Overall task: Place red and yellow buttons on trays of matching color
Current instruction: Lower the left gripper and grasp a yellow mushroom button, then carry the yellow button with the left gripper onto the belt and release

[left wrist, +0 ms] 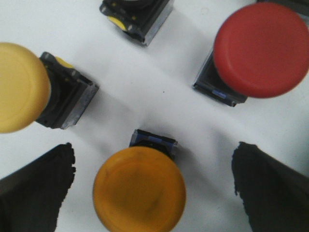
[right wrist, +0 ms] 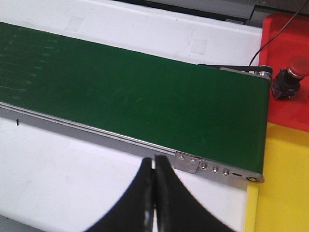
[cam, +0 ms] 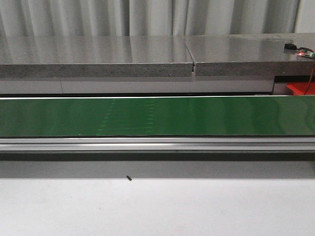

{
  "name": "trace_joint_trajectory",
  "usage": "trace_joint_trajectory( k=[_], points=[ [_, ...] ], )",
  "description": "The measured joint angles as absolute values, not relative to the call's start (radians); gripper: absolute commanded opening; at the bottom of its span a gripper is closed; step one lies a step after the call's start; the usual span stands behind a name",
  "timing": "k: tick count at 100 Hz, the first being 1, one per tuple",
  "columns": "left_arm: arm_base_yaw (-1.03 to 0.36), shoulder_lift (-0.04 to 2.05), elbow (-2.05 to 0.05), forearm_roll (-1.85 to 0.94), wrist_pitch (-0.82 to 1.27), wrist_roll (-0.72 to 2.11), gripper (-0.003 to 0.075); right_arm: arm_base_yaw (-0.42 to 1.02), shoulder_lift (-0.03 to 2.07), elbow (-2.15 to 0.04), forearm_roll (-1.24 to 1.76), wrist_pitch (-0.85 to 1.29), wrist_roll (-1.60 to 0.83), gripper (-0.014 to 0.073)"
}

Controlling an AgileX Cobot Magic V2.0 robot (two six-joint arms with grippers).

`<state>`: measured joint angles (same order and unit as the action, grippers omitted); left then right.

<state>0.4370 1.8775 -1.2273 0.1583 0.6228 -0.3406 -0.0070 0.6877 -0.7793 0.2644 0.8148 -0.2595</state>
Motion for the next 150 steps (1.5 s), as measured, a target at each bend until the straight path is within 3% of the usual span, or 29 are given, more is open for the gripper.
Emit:
trace_joint_trajectory(
  k=[27, 58, 79, 126, 150],
  points=[
    [0.437, 1.878, -1.227, 0.158, 0.621, -0.341, 0.0605, -0.007, 0.688, -0.779, 0.264, 0.815, -0.258, -0.0067],
    [0.437, 1.878, -1.227, 0.158, 0.621, -0.341, 0.0272, -0.007, 0.688, -0.779, 0.264, 0.815, -0.258, -0.0067],
    [0.437, 1.878, -1.227, 0.158, 0.626, -0.341, 0.0116, -0.007, 0.688, -0.779, 0.264, 0.815, -0.258, -0.0067],
    [0.435, 1.649, -1.227, 0.144, 0.719, -0.33, 0.0081, -0.007, 0.688, -0.779, 0.264, 0.815, -0.258, -0.0067],
    [0.354, 1.542, -1.227, 0.069, 0.749, -0.224, 0.0081, -0.007, 0.688, -0.779, 0.264, 0.815, -0.258, -0.0067]
  ],
)
